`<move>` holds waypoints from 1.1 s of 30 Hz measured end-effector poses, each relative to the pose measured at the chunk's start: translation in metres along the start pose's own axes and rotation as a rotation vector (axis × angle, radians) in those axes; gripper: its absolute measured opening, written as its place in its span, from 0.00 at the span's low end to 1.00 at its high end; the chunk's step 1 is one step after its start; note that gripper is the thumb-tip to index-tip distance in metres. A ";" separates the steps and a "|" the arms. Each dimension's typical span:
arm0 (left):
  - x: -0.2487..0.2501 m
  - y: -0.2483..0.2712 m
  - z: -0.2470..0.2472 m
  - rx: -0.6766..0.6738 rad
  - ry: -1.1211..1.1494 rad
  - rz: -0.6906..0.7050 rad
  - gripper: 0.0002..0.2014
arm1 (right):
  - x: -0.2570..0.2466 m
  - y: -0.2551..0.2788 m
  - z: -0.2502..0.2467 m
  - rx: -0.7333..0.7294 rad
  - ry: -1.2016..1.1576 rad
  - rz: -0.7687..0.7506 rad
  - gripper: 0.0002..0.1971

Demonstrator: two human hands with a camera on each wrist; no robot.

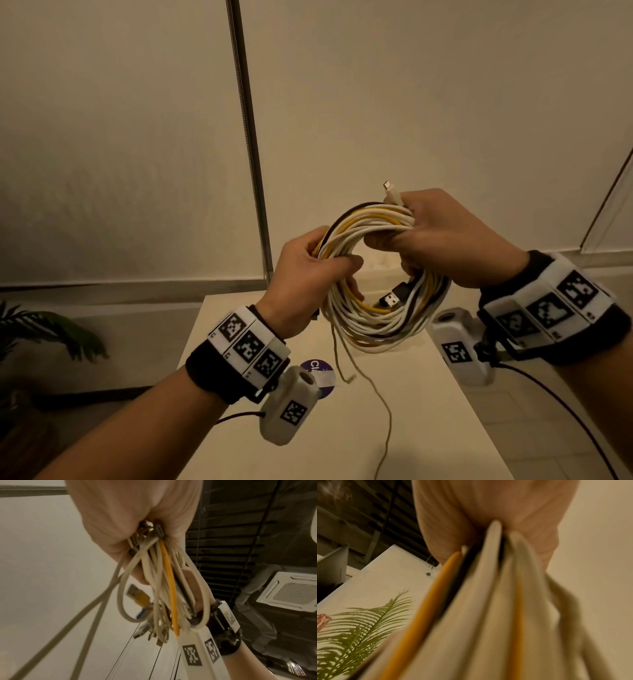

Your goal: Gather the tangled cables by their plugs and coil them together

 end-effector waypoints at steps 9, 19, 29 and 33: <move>-0.034 0.015 0.000 0.043 0.308 -0.150 0.10 | 0.014 0.000 0.000 0.147 -0.143 0.074 0.09; -0.049 0.032 -0.019 0.241 0.261 -0.098 0.15 | 0.011 -0.001 0.009 0.178 -0.070 0.015 0.07; -0.118 0.059 0.016 -0.088 0.466 -0.401 0.46 | 0.006 -0.007 0.014 0.177 -0.170 0.052 0.08; -0.138 0.088 0.051 -0.320 0.512 -0.494 0.42 | 0.009 -0.012 0.021 0.173 -0.255 0.115 0.08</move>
Point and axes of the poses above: each hand's wrist, its own y-axis away from the middle knuckle, its own z-axis out of the palm, x = y × z, the point moved 10 cm from there along -y, towards the middle knuckle, and after that the axes turned 3 degrees about -z, right-handed, at the moved point
